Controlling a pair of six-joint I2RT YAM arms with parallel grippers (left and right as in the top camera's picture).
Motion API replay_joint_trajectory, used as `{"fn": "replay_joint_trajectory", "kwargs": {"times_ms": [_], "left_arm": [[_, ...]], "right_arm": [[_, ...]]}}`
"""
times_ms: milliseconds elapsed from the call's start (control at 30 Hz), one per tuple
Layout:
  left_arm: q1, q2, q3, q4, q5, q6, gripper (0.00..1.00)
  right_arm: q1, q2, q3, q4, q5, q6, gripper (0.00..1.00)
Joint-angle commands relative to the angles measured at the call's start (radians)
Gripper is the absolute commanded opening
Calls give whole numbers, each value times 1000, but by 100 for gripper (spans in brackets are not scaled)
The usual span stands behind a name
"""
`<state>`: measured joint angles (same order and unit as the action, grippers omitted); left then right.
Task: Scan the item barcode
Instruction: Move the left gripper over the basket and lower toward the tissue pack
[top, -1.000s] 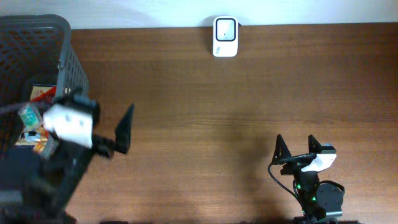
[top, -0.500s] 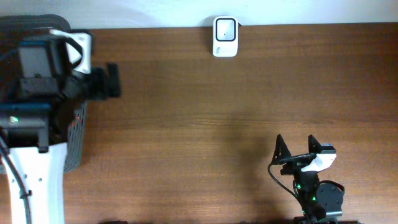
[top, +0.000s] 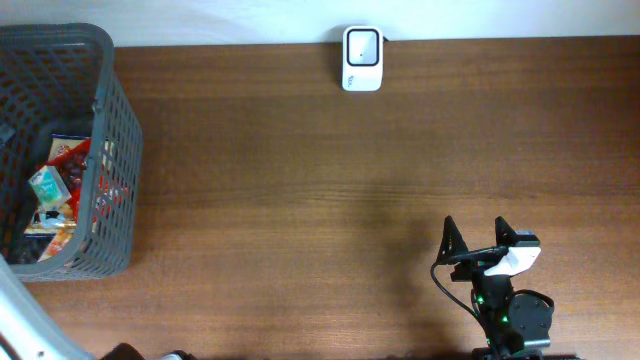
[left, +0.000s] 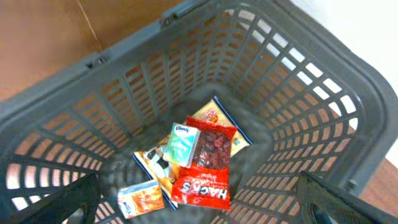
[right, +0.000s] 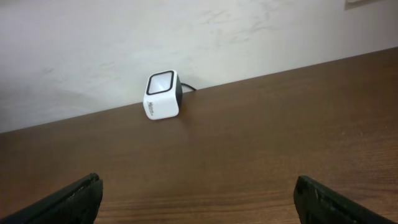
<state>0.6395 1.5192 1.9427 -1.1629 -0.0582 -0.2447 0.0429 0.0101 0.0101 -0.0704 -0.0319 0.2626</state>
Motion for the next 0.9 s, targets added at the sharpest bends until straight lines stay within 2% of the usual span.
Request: {"fn": "replay_joint_trajectory", "kwargs": {"times_ms": [0, 167, 567, 667, 700, 767, 867], "left_arm": [[13, 76, 21, -2, 28, -21, 99], [13, 189, 21, -1, 97, -21, 99], [9, 340, 21, -28, 96, -20, 98], [9, 370, 21, -39, 96, -21, 88], [5, 377, 21, -43, 96, -21, 88], [-5, 387, 20, -51, 88, -21, 95], [-32, 397, 19, -58, 37, -21, 98]], "right_arm": [[5, -3, -5, -5, -13, 8, 98], [5, -3, -5, -5, -13, 8, 98], [5, -3, -5, -5, -13, 8, 98], [5, -3, -5, -5, -13, 8, 98], [5, -3, -5, -4, -13, 8, 99], [5, -3, -5, -4, -13, 8, 99], [5, -3, -5, -5, -13, 8, 98]]}}
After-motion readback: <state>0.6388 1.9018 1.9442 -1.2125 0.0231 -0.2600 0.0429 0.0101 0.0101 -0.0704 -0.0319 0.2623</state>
